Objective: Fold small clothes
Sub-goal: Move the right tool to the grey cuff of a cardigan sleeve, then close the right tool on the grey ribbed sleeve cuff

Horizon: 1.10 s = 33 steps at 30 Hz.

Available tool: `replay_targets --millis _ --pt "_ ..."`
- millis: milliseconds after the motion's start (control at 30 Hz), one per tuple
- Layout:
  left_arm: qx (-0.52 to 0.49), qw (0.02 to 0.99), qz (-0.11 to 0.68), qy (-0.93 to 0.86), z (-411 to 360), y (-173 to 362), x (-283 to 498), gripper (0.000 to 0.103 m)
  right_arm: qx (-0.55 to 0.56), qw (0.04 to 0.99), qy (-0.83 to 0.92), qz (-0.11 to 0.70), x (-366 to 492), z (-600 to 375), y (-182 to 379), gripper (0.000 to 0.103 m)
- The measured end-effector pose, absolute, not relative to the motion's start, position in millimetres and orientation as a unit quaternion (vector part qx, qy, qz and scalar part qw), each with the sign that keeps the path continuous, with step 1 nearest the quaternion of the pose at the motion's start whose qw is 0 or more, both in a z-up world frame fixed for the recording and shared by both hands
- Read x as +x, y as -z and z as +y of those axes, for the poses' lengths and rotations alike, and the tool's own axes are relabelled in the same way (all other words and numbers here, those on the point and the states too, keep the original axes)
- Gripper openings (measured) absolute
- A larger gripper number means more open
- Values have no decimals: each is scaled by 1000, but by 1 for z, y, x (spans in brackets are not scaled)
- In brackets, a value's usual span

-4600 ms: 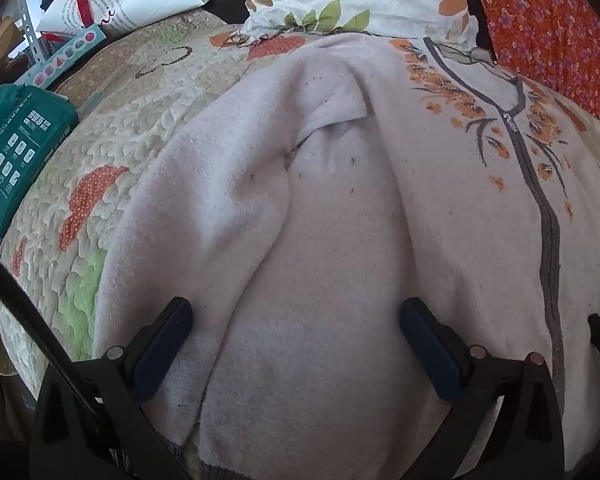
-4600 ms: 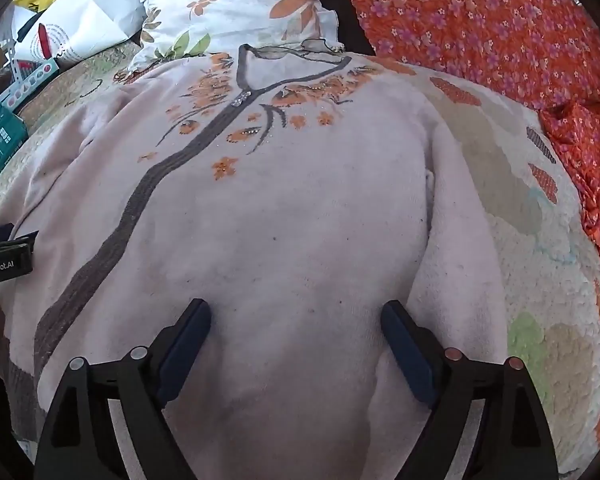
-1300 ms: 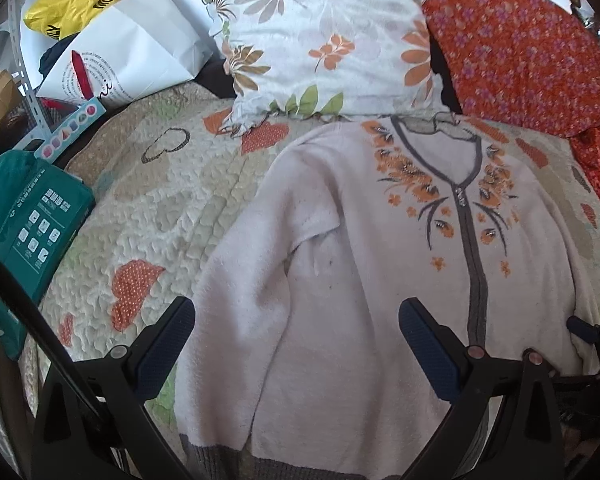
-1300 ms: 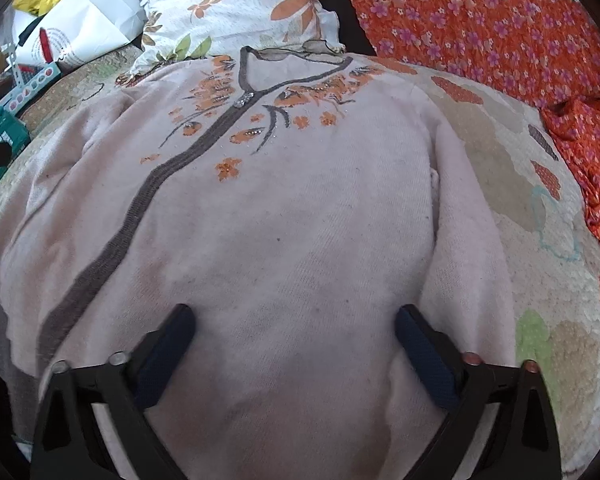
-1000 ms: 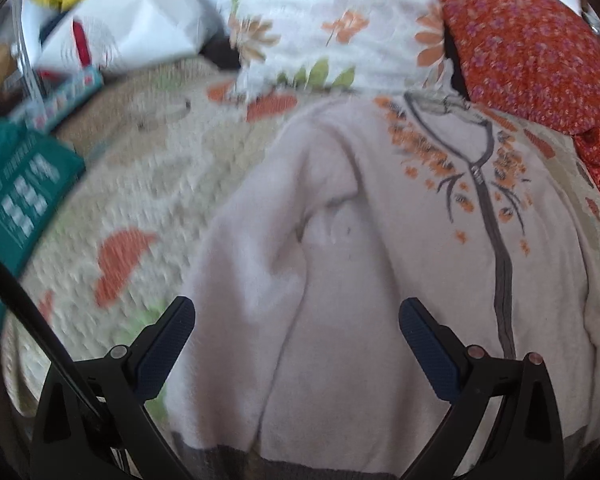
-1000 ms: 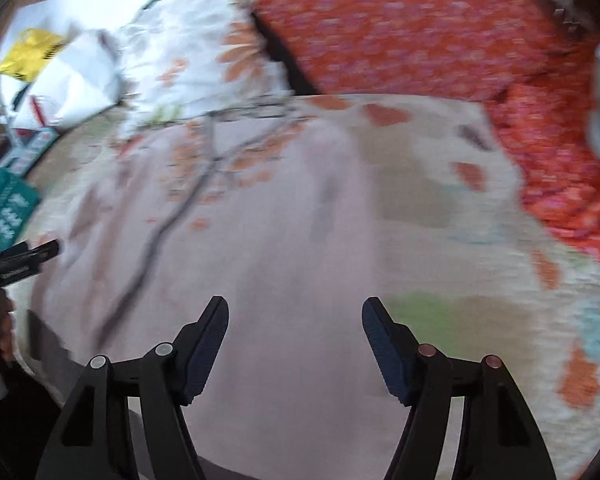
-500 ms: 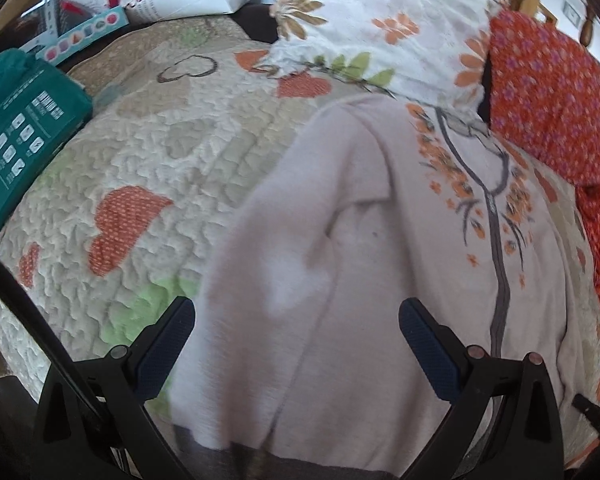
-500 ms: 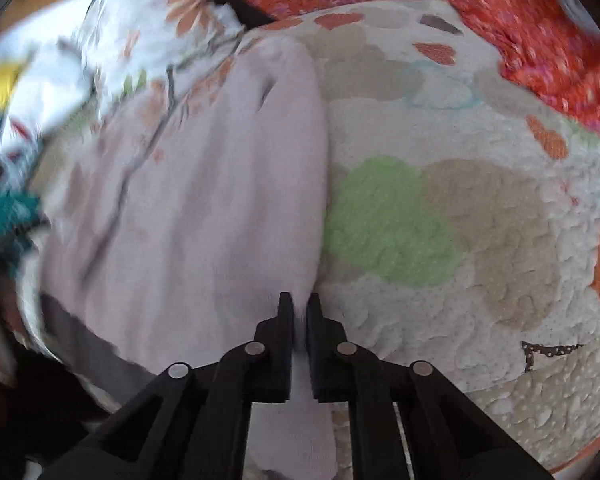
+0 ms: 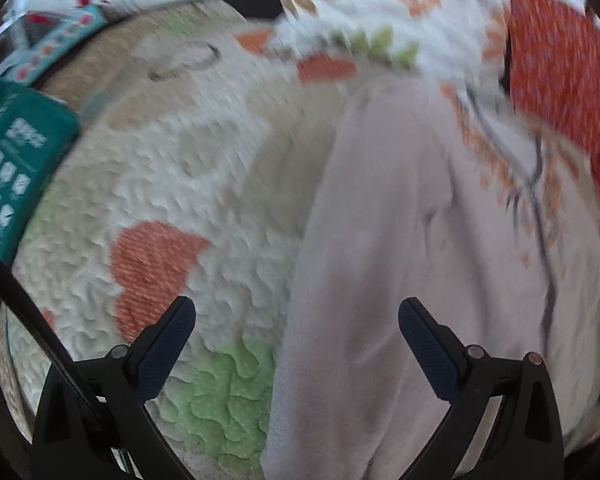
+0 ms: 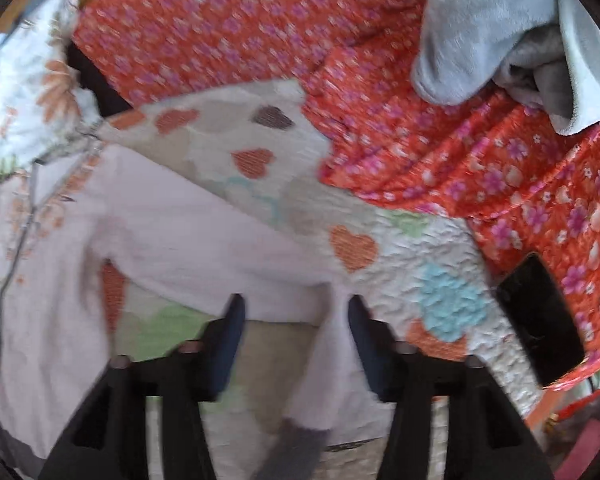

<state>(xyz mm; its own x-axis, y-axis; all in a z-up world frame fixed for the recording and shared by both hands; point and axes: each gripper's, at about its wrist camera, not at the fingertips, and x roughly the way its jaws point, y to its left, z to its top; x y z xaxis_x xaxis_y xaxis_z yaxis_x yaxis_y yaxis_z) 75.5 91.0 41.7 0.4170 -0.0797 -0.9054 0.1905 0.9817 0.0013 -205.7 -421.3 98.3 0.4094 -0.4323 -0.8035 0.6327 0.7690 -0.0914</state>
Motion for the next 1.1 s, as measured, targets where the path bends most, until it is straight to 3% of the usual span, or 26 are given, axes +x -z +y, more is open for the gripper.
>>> replay_targets --millis 33,67,100,133,167,200,233,267,467,533,600,633,833,967,1100 --pt "63 833 544 75 90 -34 76 82 114 839 305 436 -203 -410 -97 60" --pt "66 825 558 67 91 -29 77 61 114 842 298 436 -199 -407 -93 60" --pt "57 816 571 65 93 -25 79 50 111 845 291 436 -196 -399 -89 60" --pt "33 814 577 68 98 -24 80 49 107 849 281 435 -192 -388 -85 60" --pt "14 816 573 66 103 -26 80 40 105 851 276 435 -190 -384 -82 60" --pt "6 817 572 67 106 -27 79 18 102 853 267 436 -186 -377 -78 60" --pt "-2 816 573 74 108 -29 78 10 99 855 255 440 -180 -368 -73 60" --pt "-11 819 569 74 111 -34 78 8 95 857 251 441 -177 -363 -70 60" --pt "9 887 453 -93 155 -90 90 8 60 869 223 438 -165 -331 -55 60" --pt "26 889 421 -178 176 -99 100 15 46 870 213 442 -161 -319 -51 60" --pt "18 880 422 -218 200 -100 108 38 43 871 205 445 -157 -311 -51 60" --pt "3 878 426 -218 210 -101 111 42 45 872 197 446 -153 -306 -53 60" --pt "-108 866 448 -196 247 -100 97 45 34 886 92 453 -103 -238 -65 60" --pt "-130 875 427 -187 257 -110 85 64 -14 886 -49 460 -53 -131 -67 60" --pt "-165 877 409 -191 279 -116 79 67 -69 878 -166 444 -31 -24 -66 60"
